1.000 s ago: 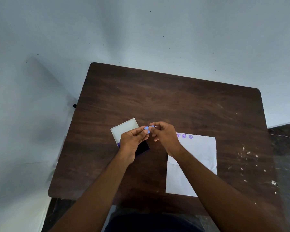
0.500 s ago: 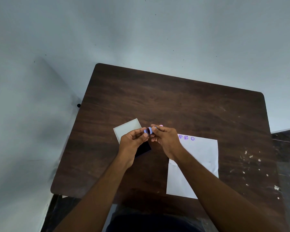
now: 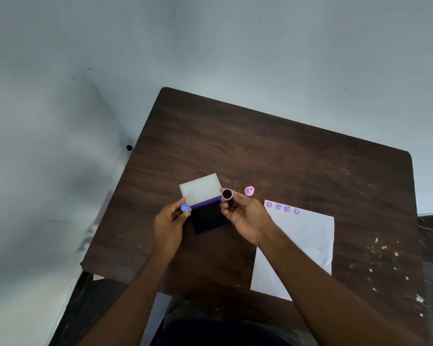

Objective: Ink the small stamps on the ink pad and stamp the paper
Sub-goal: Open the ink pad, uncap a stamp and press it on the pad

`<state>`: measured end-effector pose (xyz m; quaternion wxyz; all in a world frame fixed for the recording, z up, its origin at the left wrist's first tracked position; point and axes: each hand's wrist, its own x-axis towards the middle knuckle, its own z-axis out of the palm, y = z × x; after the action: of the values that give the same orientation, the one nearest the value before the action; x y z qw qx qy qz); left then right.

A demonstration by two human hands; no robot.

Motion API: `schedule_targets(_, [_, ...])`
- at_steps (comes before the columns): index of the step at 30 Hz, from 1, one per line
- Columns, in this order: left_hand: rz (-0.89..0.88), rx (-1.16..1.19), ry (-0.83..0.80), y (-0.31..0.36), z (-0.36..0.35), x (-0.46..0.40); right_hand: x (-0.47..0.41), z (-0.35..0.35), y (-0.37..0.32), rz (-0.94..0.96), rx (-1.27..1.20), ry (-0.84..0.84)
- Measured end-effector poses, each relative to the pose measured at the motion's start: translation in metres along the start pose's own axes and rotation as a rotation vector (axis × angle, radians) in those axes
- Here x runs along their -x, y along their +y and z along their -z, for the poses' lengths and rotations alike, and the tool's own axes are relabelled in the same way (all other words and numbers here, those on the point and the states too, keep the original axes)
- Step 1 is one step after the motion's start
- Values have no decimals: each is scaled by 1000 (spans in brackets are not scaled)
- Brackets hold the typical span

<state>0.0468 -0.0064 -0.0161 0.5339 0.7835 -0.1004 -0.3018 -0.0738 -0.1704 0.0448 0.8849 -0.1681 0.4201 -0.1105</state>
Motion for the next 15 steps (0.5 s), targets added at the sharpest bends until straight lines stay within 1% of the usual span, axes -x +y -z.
schedule_targets(4, [-166,-302,43,-11,9,9,4,-2,3,-29,-3,-48])
schedule_targets(7, [-271,-463,51,-17,9,12,5,-2,6,-35,0,-60])
schedule_targets(10, [-252,-593,70,-22,9,10,5,0,7,-49,-4,-64])
schedule_targets(12, [-233,-600,67,-26,11,9,4,2,7,-54,-8,-62])
schedule_targets(15, [-249,-630,80,-28,13,6,3,3,7,-57,-5,-57])
